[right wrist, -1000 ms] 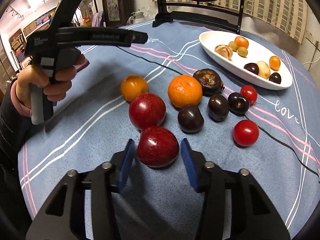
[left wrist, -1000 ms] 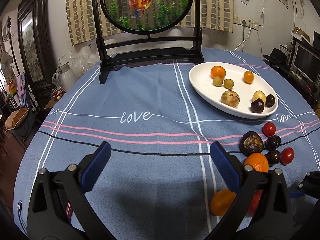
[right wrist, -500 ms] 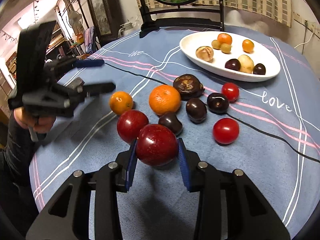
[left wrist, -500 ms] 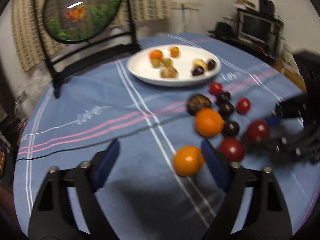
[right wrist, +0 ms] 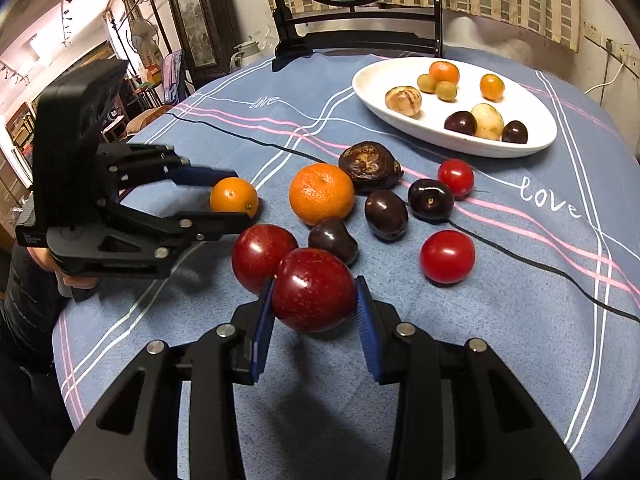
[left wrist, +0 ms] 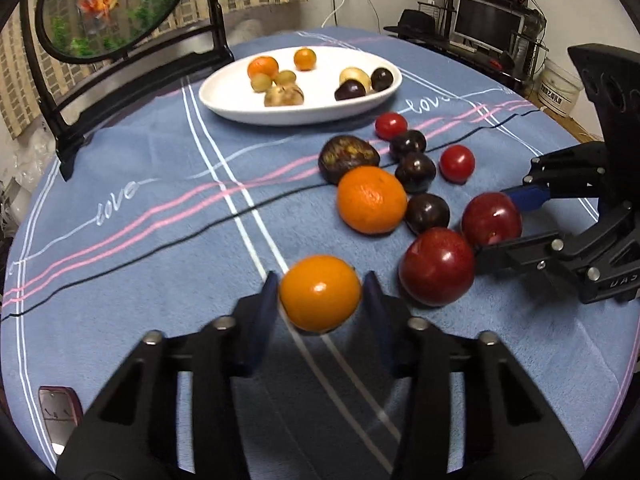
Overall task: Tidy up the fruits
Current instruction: 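Grasp an orange with the left tool while the right tool grasps a red plum, then carry the orange and red plum onto the white plate and release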
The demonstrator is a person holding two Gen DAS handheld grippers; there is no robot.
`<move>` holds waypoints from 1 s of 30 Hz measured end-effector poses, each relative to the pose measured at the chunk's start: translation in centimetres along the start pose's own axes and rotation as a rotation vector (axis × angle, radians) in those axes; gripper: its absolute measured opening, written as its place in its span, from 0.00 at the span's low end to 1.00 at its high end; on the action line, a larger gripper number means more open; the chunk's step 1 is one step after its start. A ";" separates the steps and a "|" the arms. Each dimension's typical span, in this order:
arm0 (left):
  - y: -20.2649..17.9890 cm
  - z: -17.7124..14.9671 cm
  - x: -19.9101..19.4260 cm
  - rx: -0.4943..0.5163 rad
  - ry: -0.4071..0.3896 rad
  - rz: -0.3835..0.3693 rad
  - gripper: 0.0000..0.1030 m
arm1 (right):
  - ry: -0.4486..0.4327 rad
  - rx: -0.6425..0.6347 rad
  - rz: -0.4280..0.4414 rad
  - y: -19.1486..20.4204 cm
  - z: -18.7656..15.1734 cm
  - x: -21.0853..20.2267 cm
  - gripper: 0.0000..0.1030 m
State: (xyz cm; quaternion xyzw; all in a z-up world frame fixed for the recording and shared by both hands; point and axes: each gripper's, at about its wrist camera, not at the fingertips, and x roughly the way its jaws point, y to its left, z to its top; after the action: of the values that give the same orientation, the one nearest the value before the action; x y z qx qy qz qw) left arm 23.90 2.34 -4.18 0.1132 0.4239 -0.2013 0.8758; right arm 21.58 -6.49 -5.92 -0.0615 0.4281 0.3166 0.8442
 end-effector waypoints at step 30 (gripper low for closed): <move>4.8 10.5 0.7 -0.246 -0.132 0.045 0.39 | -0.291 0.204 -0.077 -8.3 7.2 -1.7 0.38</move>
State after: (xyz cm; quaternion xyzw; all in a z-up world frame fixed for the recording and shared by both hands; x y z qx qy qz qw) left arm 33.76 2.52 1.91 0.0012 0.3841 -0.1351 0.9134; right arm 30.60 -11.23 -1.50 0.0544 0.3287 0.2443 0.9107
